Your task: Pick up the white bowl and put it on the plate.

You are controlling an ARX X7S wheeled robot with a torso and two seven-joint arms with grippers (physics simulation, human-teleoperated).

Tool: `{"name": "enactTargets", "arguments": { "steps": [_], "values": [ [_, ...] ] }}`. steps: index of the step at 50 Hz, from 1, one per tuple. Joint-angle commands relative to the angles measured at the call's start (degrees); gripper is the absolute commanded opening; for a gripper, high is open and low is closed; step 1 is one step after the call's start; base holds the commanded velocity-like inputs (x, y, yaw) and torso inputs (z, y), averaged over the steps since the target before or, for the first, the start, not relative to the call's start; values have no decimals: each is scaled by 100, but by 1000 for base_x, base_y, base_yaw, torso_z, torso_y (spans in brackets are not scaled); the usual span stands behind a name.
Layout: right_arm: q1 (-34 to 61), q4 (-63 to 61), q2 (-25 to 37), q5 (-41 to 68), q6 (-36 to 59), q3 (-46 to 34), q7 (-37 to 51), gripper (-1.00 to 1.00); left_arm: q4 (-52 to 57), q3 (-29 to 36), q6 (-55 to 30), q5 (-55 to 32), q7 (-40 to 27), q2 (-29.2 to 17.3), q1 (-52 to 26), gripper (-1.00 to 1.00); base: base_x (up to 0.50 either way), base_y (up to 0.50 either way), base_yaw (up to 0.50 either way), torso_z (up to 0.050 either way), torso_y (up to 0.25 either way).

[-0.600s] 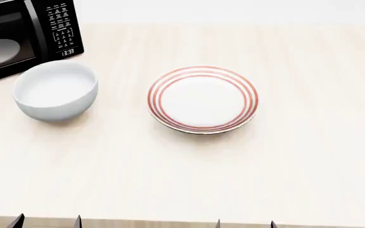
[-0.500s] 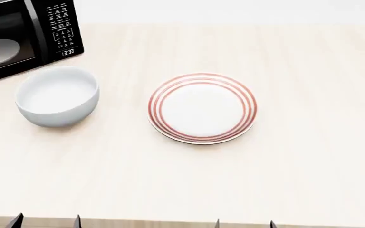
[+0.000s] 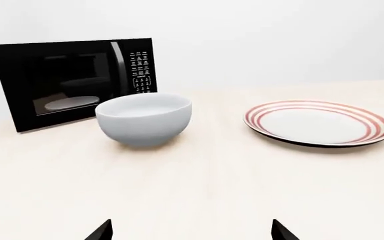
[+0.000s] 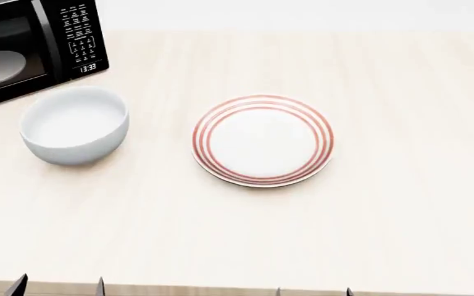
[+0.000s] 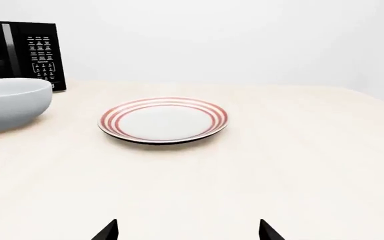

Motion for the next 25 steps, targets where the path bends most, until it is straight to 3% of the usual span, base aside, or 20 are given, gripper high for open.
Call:
{"name": "enactTargets", "arguments": {
  "steps": [1,12,25],
  "values": [
    [-202,-605,43,-92,288,-58,-45,100,371,-140,79,233,-11,-38,181,100,0,0,0,0,0],
    [-421,-2182,191,-855,634,-359,425,100,1924,-258,-530,162,-197,-210,316,100,0,0,0,0,0],
    [-460,-3416,259,-786,1167,-371,476,100,3362,-137,-1222,116,-251,-314,503,100,0,0,0,0,0]
  ]
}}
